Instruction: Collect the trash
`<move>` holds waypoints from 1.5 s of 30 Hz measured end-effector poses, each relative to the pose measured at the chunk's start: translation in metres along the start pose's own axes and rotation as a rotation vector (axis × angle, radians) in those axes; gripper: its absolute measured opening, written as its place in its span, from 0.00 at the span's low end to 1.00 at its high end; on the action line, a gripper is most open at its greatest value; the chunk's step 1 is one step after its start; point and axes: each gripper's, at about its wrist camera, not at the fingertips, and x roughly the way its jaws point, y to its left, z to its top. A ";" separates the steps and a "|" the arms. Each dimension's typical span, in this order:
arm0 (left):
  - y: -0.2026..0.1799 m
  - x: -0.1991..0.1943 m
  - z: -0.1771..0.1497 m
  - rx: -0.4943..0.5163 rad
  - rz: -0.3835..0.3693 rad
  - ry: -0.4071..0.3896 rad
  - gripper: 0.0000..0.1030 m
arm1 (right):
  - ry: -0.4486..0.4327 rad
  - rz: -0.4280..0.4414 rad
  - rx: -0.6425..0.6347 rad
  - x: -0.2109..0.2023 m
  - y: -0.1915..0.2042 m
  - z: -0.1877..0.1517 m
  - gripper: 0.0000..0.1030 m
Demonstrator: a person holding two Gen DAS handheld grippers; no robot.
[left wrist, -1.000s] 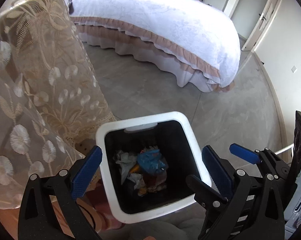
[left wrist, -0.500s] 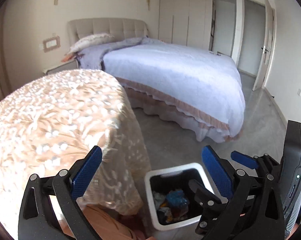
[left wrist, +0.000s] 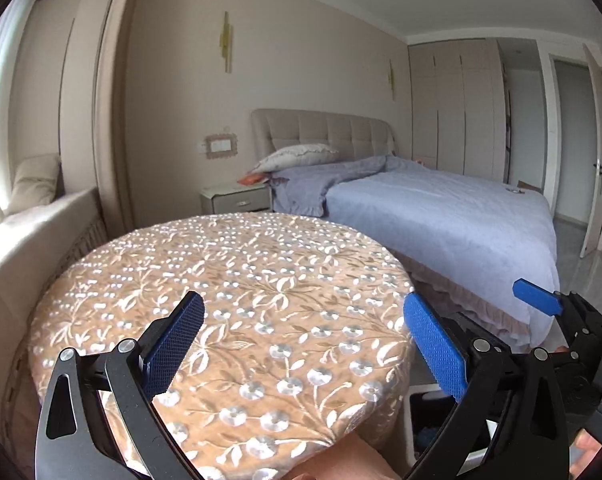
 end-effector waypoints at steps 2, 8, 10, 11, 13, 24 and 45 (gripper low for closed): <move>0.016 -0.013 0.001 -0.023 0.026 -0.016 0.95 | -0.016 0.006 -0.028 -0.005 0.015 0.004 0.96; 0.047 -0.039 -0.004 -0.061 0.059 -0.023 0.95 | -0.056 0.008 -0.102 -0.019 0.055 0.010 0.96; 0.054 -0.049 -0.006 -0.056 0.094 -0.028 0.95 | -0.067 0.006 -0.110 -0.024 0.066 0.010 0.96; 0.058 -0.055 -0.007 -0.055 0.116 -0.035 0.95 | -0.072 0.006 -0.110 -0.026 0.070 0.012 0.96; 0.064 -0.063 -0.008 -0.049 0.154 -0.043 0.95 | -0.078 0.015 -0.107 -0.029 0.078 0.015 0.96; 0.094 -0.098 -0.011 -0.074 0.242 -0.103 0.95 | -0.084 0.076 -0.062 -0.044 0.103 0.029 0.96; 0.113 -0.129 -0.011 -0.110 0.245 -0.153 0.95 | -0.121 0.094 -0.157 -0.069 0.145 0.026 0.96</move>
